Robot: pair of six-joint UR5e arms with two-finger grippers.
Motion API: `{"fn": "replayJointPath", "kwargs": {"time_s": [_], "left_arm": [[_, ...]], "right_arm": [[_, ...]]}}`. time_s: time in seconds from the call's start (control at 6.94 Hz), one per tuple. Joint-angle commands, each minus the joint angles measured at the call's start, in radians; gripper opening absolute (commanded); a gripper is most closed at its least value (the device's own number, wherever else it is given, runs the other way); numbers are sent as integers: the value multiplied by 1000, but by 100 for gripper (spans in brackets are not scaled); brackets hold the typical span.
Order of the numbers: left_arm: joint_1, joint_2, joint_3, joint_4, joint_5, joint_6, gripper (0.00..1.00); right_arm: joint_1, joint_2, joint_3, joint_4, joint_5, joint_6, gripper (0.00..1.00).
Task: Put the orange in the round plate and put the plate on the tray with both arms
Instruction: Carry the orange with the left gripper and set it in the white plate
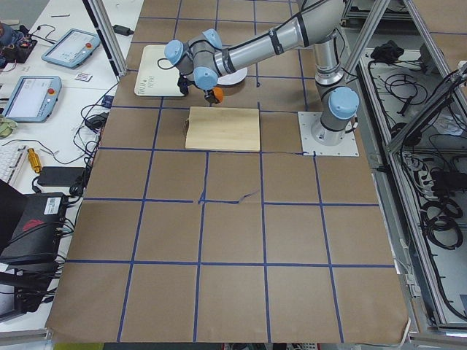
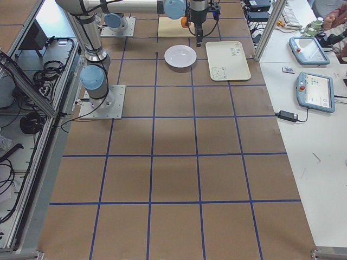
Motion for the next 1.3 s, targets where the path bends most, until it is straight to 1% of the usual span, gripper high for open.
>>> {"fn": "replayJointPath", "kwargs": {"time_s": [0.0,0.14,0.29,0.43,0.58,0.72,0.86,1.01,1.15], "left_arm": [[-263,-27,-2,150,-78,-252,0],[-318,-56,-40,265,-120,-302,0],[-320,-71,-109,366,-118,-301,4],[-320,-65,-146,419,-110,-286,91],[-320,-58,-145,424,-93,-286,100],[-305,-26,-120,424,-86,-283,100],[-232,20,-55,356,-87,-283,100],[-156,68,60,200,-90,-271,100],[-112,99,193,34,-93,-222,100]], "right_arm": [[0,0,2,1,0,0,100],[0,0,9,0,2,1,100],[0,0,14,-9,0,0,100],[-5,0,14,-10,3,1,100],[-2,0,14,-11,2,1,100],[-5,3,14,-11,2,-8,100],[-6,6,15,-10,2,-21,100],[-8,15,34,3,17,-19,100],[-12,38,128,-67,31,-12,100]]}}
